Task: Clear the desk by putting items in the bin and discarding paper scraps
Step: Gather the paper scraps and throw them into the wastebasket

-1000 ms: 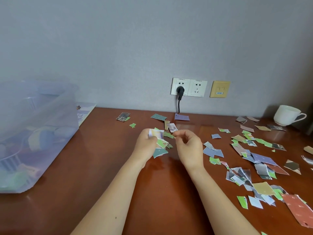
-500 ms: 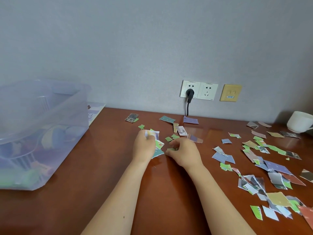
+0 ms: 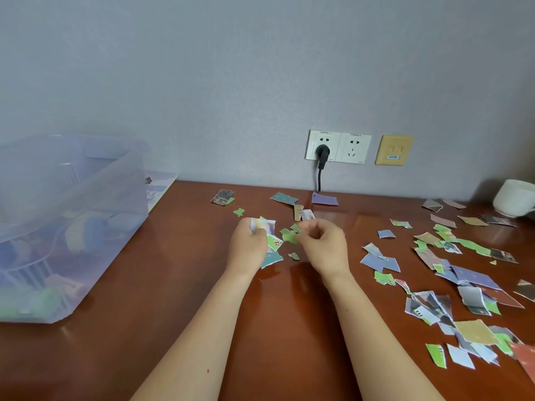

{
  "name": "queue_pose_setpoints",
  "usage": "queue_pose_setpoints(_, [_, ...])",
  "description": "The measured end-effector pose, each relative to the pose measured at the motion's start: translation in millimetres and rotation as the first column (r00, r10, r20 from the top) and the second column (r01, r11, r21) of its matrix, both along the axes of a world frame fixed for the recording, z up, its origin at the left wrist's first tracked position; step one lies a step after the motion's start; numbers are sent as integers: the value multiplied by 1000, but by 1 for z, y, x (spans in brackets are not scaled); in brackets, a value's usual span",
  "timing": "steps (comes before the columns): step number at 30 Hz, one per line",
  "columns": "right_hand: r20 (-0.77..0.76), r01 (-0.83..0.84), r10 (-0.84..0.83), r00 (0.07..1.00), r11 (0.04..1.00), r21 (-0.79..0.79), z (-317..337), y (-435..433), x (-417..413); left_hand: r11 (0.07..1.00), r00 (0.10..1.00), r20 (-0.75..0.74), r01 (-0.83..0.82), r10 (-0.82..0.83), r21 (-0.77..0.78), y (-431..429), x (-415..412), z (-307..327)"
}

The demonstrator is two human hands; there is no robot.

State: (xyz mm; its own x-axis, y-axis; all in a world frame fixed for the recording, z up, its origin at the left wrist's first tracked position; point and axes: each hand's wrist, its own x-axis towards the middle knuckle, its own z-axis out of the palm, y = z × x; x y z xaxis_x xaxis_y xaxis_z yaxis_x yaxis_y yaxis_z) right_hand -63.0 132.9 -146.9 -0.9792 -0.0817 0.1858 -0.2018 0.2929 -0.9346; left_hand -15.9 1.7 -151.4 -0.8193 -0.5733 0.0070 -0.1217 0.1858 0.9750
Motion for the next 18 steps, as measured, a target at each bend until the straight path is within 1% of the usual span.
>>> queue_pose_setpoints(2, [39,1,7,999,981,-194,5,-3,4,1000,1000,-1,29,-29,2,3,0,0])
queue_pose_setpoints(3, [58,-14,30,998,966,-260,8,-5,6,998,999,-4,54,-54,11,5,-1,0])
queue_pose_setpoints(4, [64,-30,50,997,957,-288,9,-6,8,996,997,-15,74,-73,44,7,-1,-1])
queue_pose_setpoints(7, [58,-46,60,997,975,-219,7,-12,12,968,993,-52,116,-108,221,16,0,3])
queue_pose_setpoints(8, [53,-51,62,997,982,-183,5,-12,12,966,992,-55,123,-113,230,18,0,2])
queue_pose_setpoints(10, [38,-81,86,996,989,-123,5,-11,11,980,989,-57,145,-138,140,18,0,0])
queue_pose_setpoints(11, [23,-93,95,995,992,-85,4,-9,11,985,987,-62,150,-145,86,17,0,0])
queue_pose_setpoints(12, [0,-91,91,996,996,-15,4,-7,9,989,987,-63,147,-145,34,15,0,-1])
queue_pose_setpoints(13, [-29,-74,77,997,992,100,3,-5,7,991,990,-59,131,-132,-14,13,0,-1])
queue_pose_setpoints(14, [-56,-55,70,996,969,241,1,-2,4,992,992,-54,112,-115,-54,11,0,-1])
queue_pose_setpoints(16, [-58,-46,86,995,868,494,-3,2,0,993,995,-47,83,-87,-88,7,-1,-3])
queue_pose_setpoints(18, [-26,-68,111,994,763,643,-8,3,-2,994,997,-21,66,-69,-90,5,-2,-5])
